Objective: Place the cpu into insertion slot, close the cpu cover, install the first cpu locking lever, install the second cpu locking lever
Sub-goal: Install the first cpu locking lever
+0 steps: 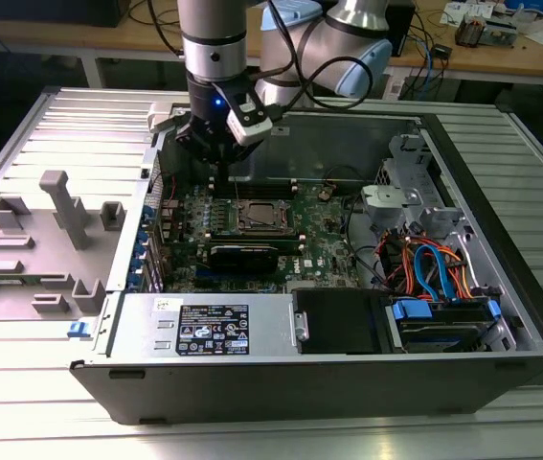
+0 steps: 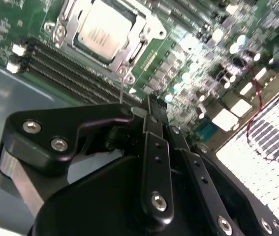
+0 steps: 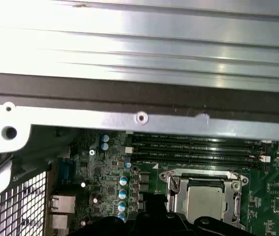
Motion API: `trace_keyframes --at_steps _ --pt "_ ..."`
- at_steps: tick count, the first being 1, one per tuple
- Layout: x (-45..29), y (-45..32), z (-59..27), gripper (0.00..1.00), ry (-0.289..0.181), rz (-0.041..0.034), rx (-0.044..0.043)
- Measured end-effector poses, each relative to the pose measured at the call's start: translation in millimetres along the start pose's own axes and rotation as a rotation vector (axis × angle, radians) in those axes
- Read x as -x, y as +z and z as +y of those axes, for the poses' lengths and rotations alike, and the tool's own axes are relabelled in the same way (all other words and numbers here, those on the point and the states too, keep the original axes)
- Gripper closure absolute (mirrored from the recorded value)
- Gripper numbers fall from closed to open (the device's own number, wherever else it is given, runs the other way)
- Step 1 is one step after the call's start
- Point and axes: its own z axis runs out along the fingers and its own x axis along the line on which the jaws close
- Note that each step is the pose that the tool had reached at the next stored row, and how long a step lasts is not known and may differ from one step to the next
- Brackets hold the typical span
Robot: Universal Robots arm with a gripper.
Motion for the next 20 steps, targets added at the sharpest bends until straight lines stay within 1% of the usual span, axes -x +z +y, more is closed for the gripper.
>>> trace_keyframes --at_steps 2,3,5,7,8,9,18,20 --pt "0.6 0.0 5.5 0.89 -0.001 0.0 0.0" --pt "1.3 0.3 6.5 0.89 -0.001 0.0 0.0" --pt "2.6 0.9 6.5 0.89 -0.001 0.0 -0.0008" --pt "5.3 1.2 6.3 0.89 -0.001 0.0003 -0.0045" --pt "7.5 1.4 6.2 0.89 -0.001 0.0003 -0.0058" --pt "8.1 1.4 6.1 0.89 -0.001 0.0004 -0.0059" --pt "8.6 1.4 6.1 0.89 -0.001 0.0003 -0.0059" --pt "10.3 1.5 6.0 0.89 -0.001 0.0004 -0.006"
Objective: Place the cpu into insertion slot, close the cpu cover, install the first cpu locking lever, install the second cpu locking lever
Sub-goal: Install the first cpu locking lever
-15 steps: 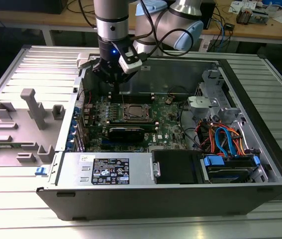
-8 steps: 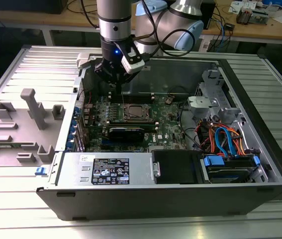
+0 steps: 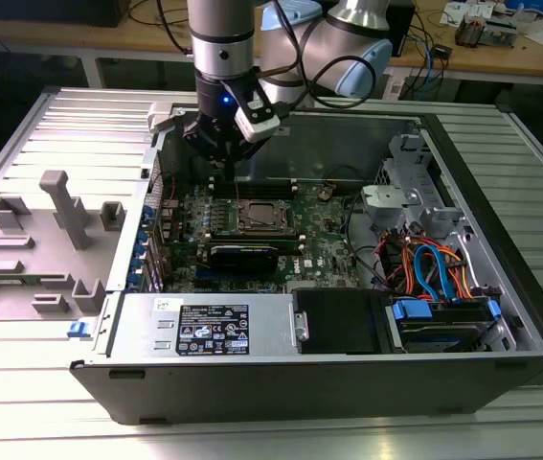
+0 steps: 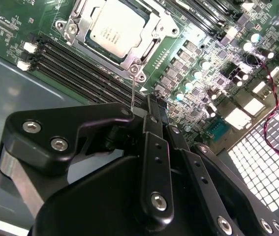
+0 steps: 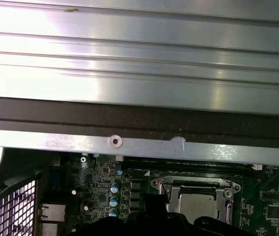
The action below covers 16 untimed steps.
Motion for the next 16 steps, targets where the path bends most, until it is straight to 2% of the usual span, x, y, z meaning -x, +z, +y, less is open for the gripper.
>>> trace_keyframes --at_steps 5,16 --pt "6.1 0.2 -0.4 0.89 0.0 -0.0001 0.0" --pt "9.2 0.3 -0.6 0.89 0.0 -0.0001 0.0001"
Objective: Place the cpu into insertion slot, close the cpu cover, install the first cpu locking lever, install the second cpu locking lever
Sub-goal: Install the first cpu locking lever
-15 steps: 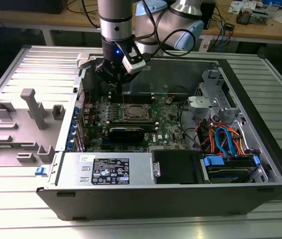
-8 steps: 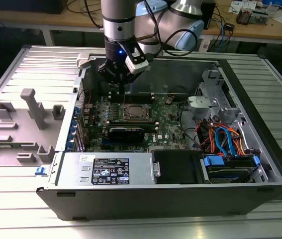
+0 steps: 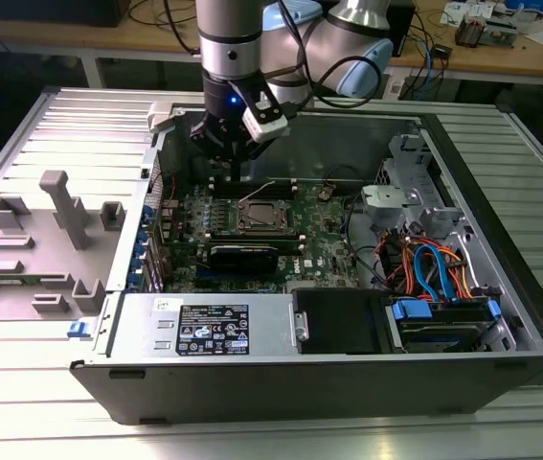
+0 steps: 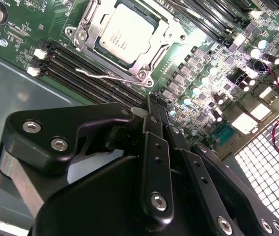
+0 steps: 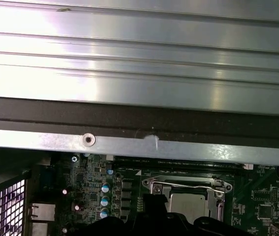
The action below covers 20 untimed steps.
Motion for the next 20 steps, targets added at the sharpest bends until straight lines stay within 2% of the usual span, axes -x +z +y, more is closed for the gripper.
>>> trace_keyframes --at_steps 20 --pt "5.6 0.3 -0.4 0.89 0.0 0.0001 -0.0002"
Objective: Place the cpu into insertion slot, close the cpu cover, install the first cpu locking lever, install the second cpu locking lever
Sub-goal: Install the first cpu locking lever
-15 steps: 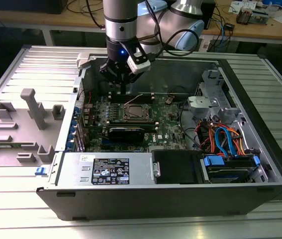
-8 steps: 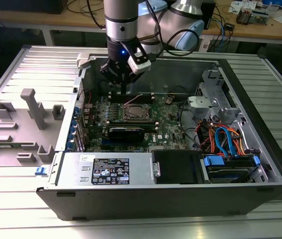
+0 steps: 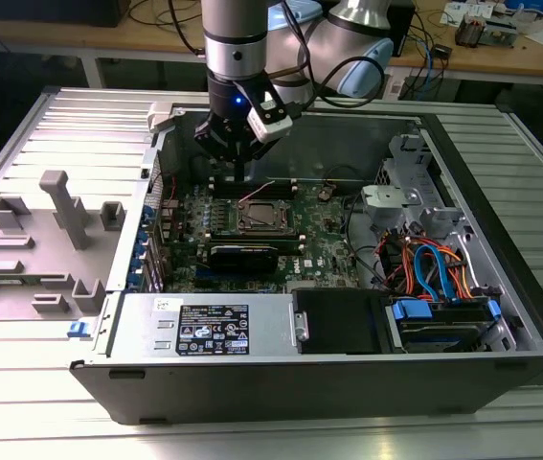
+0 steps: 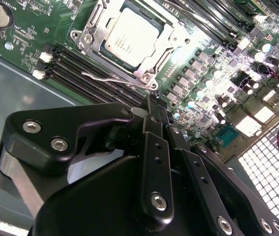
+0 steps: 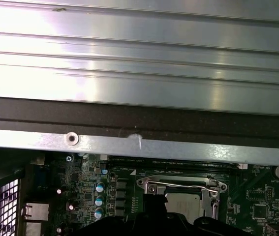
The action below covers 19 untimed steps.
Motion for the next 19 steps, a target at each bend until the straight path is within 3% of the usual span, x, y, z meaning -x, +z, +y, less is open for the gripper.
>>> trace_keyframes --at_steps 9,15,19 --pt "0.1 1.2 0.1 0.89 0.0 -0.0003 0.0001" --pt "10.0 7.7 0.4 0.89 0.015 0.0 -0.0004" --pt "12.3 11.5 3.0 0.89 0.017 0.0003 -0.0008"
